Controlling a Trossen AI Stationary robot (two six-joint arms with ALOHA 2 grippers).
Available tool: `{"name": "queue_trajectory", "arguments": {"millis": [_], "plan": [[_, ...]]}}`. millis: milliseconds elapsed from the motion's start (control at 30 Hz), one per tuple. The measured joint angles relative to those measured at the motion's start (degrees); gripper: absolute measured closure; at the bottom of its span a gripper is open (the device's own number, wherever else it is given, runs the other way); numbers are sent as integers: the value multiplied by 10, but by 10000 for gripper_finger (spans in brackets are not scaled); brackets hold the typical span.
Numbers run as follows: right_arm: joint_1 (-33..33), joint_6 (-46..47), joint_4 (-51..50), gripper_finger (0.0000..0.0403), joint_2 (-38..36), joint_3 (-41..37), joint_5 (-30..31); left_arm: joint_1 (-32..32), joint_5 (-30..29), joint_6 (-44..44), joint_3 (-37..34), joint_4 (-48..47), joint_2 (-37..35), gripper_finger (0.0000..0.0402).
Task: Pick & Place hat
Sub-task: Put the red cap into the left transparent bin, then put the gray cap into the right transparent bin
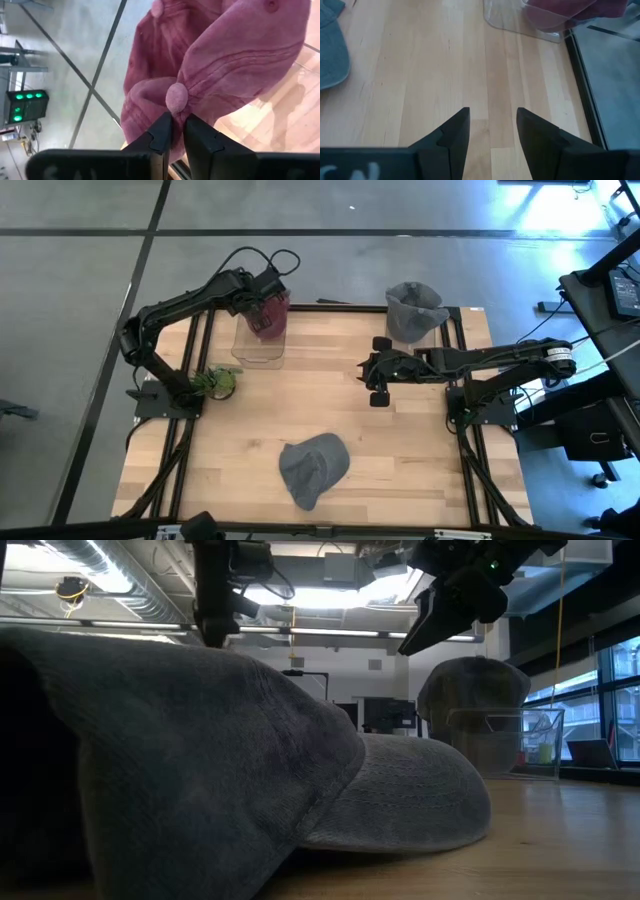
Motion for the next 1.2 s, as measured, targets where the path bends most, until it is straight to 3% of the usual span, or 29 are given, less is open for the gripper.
{"name": "queue_trajectory", "arguments": {"millis": [200, 467, 567, 867, 1000, 1100, 1200], "plan": [[0, 0, 0, 240, 0, 0, 0, 8, 24, -3, 0, 0, 0, 319], [0, 0, -1, 240, 0, 0, 0, -1, -81, 14, 0, 0, -27, 234], [0, 0, -1, 240, 0, 0, 0, 0, -80, 14, 0, 0, -49, 217], [0, 0, -1, 240, 0, 0, 0, -4, 32, 0, 0, -2, -118, 214], [0, 1, -1, 240, 0, 0, 0, -28, 188, -45, 0, -2, -175, 213], [0, 2, 0, 240, 0, 0, -8, -81, 289, -88, -6, 9, -211, 215], [0, 2, 2, 240, 0, 0, -54, -171, 271, -140, -49, 40, -240, 214]]}}
